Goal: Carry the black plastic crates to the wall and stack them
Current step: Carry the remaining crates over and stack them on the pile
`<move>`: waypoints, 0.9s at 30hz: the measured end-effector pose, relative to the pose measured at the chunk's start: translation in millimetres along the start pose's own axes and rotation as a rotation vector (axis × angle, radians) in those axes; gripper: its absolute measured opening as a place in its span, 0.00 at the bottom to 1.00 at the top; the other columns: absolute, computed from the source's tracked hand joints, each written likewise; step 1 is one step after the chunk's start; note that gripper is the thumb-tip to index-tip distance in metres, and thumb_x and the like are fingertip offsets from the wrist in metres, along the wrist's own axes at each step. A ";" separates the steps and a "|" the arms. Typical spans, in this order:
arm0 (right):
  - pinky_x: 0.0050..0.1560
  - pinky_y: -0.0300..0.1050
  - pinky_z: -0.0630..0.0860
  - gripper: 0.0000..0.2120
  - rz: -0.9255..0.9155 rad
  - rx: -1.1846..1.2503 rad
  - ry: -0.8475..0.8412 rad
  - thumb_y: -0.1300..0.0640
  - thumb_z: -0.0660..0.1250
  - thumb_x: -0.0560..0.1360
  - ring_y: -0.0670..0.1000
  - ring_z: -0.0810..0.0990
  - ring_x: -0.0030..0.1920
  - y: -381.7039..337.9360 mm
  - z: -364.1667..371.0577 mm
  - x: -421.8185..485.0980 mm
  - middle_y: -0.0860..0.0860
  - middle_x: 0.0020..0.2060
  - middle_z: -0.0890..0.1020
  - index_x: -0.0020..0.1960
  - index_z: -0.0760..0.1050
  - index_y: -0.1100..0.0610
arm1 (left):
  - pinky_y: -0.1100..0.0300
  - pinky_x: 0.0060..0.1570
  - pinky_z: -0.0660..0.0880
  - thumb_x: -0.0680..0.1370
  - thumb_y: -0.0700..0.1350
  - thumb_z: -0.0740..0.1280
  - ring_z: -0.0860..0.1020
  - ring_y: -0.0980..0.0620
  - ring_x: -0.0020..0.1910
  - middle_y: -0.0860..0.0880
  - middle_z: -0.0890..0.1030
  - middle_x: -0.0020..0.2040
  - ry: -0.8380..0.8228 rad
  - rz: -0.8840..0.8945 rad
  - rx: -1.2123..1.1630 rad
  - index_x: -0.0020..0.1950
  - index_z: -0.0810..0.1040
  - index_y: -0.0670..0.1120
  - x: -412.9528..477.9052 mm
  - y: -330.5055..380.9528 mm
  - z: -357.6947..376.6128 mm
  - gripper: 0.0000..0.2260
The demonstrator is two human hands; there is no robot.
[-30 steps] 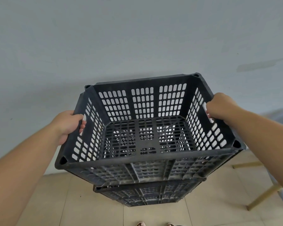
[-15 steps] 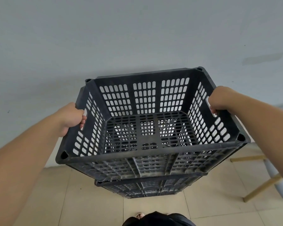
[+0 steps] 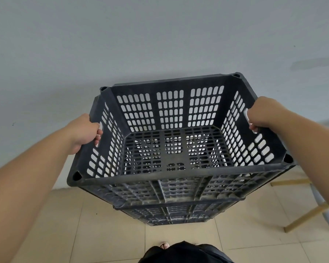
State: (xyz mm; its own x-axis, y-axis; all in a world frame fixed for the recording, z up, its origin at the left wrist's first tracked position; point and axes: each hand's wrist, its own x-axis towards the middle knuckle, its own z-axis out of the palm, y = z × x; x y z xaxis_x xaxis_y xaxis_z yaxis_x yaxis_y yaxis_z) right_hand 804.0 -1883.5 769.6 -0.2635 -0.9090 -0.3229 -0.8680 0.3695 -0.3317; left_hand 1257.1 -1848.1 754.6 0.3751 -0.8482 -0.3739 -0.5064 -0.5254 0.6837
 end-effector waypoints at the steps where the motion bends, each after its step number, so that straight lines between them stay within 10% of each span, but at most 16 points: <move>1: 0.32 0.42 0.73 0.15 0.008 0.037 0.032 0.66 0.60 0.79 0.54 0.80 0.31 2.3 2.8 1.4 0.48 0.17 0.78 0.35 0.77 0.65 | 0.52 0.40 0.75 0.85 0.38 0.56 0.73 0.47 0.36 0.40 0.77 0.48 0.012 0.020 0.009 0.64 0.69 0.37 2.1 -0.6 0.1 0.10; 27: 0.33 0.42 0.72 0.16 0.039 0.045 -0.019 0.70 0.60 0.78 0.51 0.85 0.35 -4.4 -5.5 -7.6 0.56 0.30 0.86 0.36 0.82 0.68 | 0.52 0.40 0.76 0.84 0.39 0.56 0.74 0.47 0.38 0.42 0.78 0.47 0.071 0.022 0.004 0.62 0.71 0.41 -9.5 -15.6 10.8 0.08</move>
State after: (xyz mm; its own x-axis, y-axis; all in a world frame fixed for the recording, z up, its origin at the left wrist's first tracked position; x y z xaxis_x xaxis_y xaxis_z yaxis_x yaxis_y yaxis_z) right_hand 807.5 -1879.3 778.5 -0.2885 -0.8902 -0.3527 -0.8374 0.4132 -0.3579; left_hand 1253.0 -1832.5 740.7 0.4182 -0.8525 -0.3136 -0.5183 -0.5075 0.6884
